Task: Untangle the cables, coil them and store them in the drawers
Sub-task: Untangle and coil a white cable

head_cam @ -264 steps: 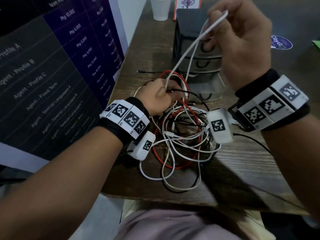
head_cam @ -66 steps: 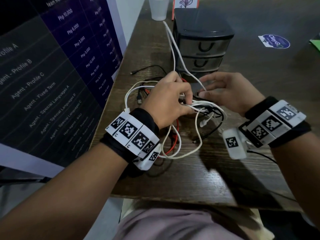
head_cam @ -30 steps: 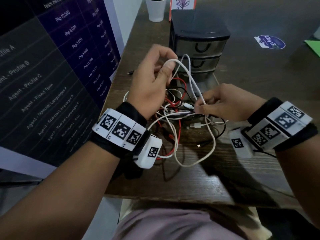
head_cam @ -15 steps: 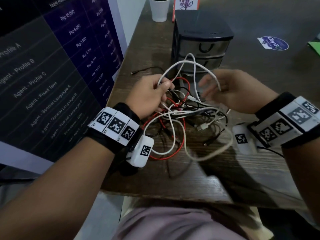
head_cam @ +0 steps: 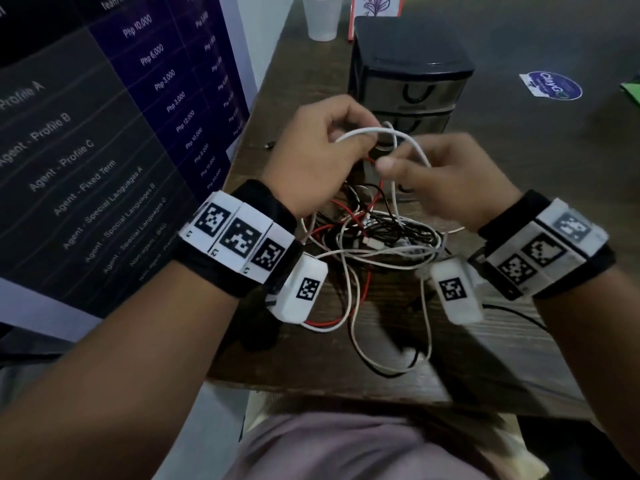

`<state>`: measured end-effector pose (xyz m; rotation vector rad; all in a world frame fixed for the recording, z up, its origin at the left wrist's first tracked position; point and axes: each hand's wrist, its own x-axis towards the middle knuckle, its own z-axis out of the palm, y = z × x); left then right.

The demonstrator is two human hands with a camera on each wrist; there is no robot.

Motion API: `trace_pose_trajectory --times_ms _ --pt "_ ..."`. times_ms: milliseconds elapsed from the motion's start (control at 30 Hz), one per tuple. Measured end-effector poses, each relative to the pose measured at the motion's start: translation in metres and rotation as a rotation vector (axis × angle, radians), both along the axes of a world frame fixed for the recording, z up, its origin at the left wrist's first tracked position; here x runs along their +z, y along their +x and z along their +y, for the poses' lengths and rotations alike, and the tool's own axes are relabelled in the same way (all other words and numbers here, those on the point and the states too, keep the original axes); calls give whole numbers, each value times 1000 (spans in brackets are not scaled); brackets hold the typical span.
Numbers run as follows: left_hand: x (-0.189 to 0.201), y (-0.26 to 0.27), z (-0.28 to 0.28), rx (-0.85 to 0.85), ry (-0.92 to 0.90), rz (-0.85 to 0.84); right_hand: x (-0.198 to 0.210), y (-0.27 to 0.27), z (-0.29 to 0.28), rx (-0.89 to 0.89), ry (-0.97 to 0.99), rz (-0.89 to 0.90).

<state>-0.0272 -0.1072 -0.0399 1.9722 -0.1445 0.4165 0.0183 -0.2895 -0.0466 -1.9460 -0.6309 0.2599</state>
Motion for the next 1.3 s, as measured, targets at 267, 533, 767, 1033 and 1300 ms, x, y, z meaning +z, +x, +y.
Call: trace_pose_trajectory --times_ms 267,533,767,1033,1300 --pt "-12 -10 -28 -225 249 325 15 8 4 -76 702 200" --pt "-32 -12 -60 -400 24 324 16 -3 9 191 624 104" --pt "-22 -12 -52 -272 -267 233 -5 -3 -3 184 480 108" --pt "10 -11 -39 -191 -412 37 -23 -7 -18 337 28 163" --pt "24 -2 -19 -13 -479 -154 -26 -4 -22 247 -289 0"
